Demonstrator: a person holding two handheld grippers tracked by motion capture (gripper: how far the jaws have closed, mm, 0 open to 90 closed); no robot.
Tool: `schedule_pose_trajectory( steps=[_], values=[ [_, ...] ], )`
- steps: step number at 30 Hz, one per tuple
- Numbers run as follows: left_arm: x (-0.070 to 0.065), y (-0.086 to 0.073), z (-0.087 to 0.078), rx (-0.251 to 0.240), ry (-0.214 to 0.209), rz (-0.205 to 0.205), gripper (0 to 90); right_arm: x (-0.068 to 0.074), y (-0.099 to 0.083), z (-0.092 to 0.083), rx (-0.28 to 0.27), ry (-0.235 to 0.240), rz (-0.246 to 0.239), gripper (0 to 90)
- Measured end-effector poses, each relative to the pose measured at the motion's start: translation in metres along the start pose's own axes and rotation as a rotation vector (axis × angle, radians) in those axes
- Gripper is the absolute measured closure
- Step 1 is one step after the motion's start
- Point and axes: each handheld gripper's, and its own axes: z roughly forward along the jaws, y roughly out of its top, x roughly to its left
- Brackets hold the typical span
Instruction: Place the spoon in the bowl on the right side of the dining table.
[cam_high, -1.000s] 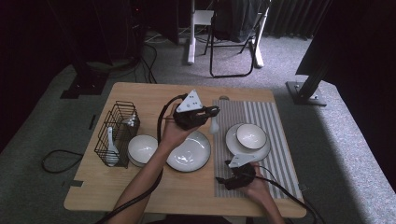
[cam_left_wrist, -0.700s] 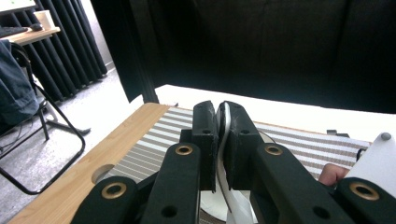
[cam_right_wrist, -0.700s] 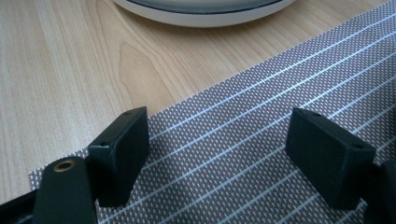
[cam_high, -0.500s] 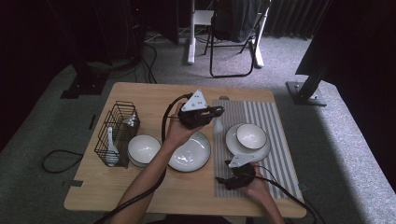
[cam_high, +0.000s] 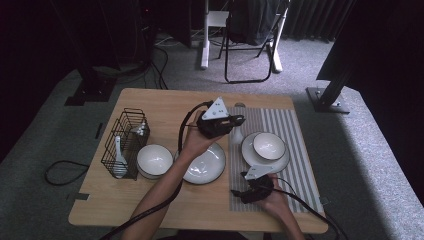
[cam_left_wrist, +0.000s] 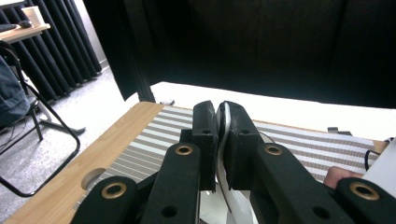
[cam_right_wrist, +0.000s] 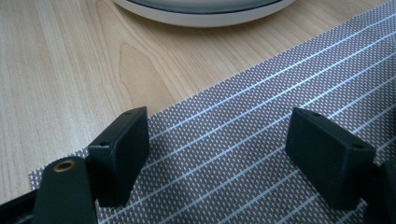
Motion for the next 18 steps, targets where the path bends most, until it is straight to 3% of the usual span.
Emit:
schedule_pose_trajectory(
  steps=[18],
  values=[
    [-0.001,-0.004,0.023,0.015,-0.019,-0.005,85.1,0.0,0.0,0.0,0.0,0.005,0.003,20.5]
  ],
)
